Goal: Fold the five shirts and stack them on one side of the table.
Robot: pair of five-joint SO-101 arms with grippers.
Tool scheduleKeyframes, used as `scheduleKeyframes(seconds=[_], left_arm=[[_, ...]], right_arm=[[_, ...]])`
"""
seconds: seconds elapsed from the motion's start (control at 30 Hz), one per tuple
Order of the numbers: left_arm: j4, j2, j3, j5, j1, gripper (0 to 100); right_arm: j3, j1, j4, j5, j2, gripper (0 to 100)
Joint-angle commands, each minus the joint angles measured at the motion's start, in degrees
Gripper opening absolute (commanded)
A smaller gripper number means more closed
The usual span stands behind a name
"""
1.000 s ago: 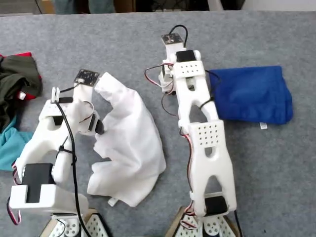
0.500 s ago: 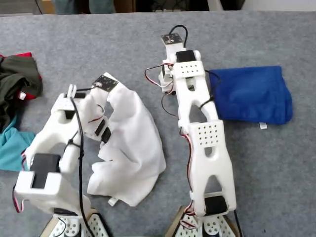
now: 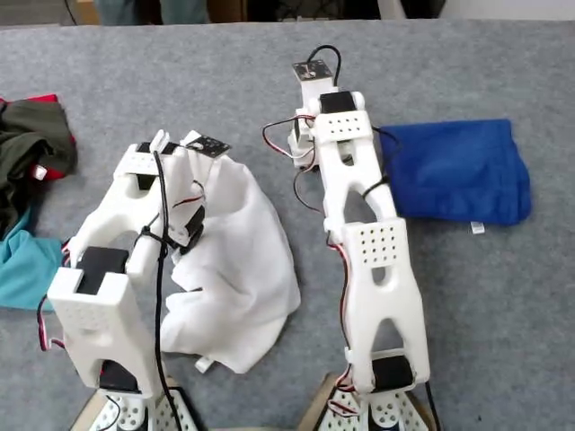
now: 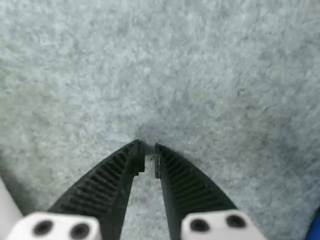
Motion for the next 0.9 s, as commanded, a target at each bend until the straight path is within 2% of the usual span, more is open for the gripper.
scheduleKeyframes(seconds=[0.0, 0.13, 0.23, 0.37, 0.5, 0.6, 0.67, 0.77, 0.87], left_arm=[[0.3, -5.5, -4.1, 1.0, -7.2, 3], [4.0, -15.1, -8.7, 0.2, -16.1, 3], [7.1, -19.8, -12.2, -6.3, -24.6, 3], [12.1, -21.0, -16.4, -11.9, -33.1, 3], [18.1, -21.0, -19.4, -16.4, -41.0, 3], [21.5, -21.0, -20.4, -18.6, -45.8, 3], [22.4, -21.0, -20.3, -20.5, -48.7, 3], [23.0, -21.5, -20.4, -23.1, -51.8, 3], [23.0, -21.5, -21.8, -24.6, -55.0, 3]], right_arm=[[-2.2, 0.4, -0.4, -0.4, 0.2, 6.4], [-2.4, 0.2, 1.4, 0.0, -0.1, 6.6], [-6.2, -2.0, 5.0, 0.4, -0.2, 6.7], [-14.4, -8.4, 10.4, 3.8, 0.1, 7.3], [-17.2, -16.9, 14.2, 4.0, 0.2, 18.8], [-15.3, -21.7, 11.4, 4.0, 1.3, 28.9], [-13.8, -23.4, 9.5, 4.0, 3.1, 32.2], [-13.8, -23.9, 10.8, 4.0, 5.8, 29.6], [-16.5, -24.4, 15.6, 4.4, 6.2, 20.3]])
